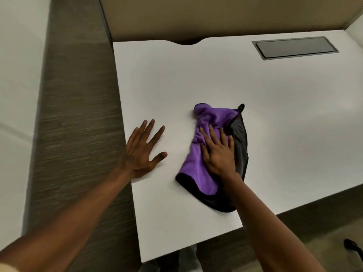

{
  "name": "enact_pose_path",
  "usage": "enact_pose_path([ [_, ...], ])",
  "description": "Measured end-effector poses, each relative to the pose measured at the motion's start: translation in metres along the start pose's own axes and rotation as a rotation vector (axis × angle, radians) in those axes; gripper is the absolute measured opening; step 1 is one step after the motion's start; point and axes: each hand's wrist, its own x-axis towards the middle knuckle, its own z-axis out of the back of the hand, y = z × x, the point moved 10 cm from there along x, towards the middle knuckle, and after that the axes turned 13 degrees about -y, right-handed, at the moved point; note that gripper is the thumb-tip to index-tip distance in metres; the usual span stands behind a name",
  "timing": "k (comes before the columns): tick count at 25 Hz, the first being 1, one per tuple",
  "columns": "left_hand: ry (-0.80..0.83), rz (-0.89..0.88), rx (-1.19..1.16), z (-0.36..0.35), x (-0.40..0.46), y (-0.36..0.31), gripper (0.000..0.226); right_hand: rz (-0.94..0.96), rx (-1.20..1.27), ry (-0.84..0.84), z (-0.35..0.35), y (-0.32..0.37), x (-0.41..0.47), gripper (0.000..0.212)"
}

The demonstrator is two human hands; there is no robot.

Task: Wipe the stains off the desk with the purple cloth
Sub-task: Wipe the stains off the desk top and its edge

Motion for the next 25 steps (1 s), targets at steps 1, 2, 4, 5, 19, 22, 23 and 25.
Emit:
enact_pose_path([
  [1, -0.004, 0.016, -0.002, 0.002, 0.001, 0.0, 0.079, 0.053, 0.024, 0.004, -0.01, 0.026, 0.014, 0.059],
  [2, -0.014, 0.029, -0.009, 0.004, 0.003, 0.0, 0.079, 0.124, 0.047, 0.018, -0.018, 0.055, 0.019, 0.06],
  [4, -0.03, 0.042, -0.03, 0.009, 0.005, -0.001, 0.08, 0.266, 0.087, 0.044, -0.026, 0.1, 0.004, 0.06],
  [5, -0.025, 0.044, -0.035, 0.009, 0.005, -0.002, 0.079, 0.319, 0.106, 0.06, -0.027, 0.11, -0.012, 0.059],
  [19, -0.151, 0.081, -0.061, 0.017, 0.006, 0.003, 0.065, 0.263, 0.176, 0.039, -0.042, 0.135, -0.003, 0.06],
  [22, -0.301, 0.278, -0.122, 0.037, -0.001, 0.018, 0.067, 0.375, 0.206, 0.077, -0.044, 0.168, -0.036, 0.06],
  [23, -0.315, 0.331, -0.129, 0.041, -0.003, 0.021, 0.069, 0.403, 0.222, 0.08, -0.043, 0.172, -0.043, 0.059],
  [25, -0.269, 0.287, -0.086, 0.043, -0.009, 0.013, 0.071, 0.476, 0.245, 0.092, -0.039, 0.173, -0.057, 0.057],
])
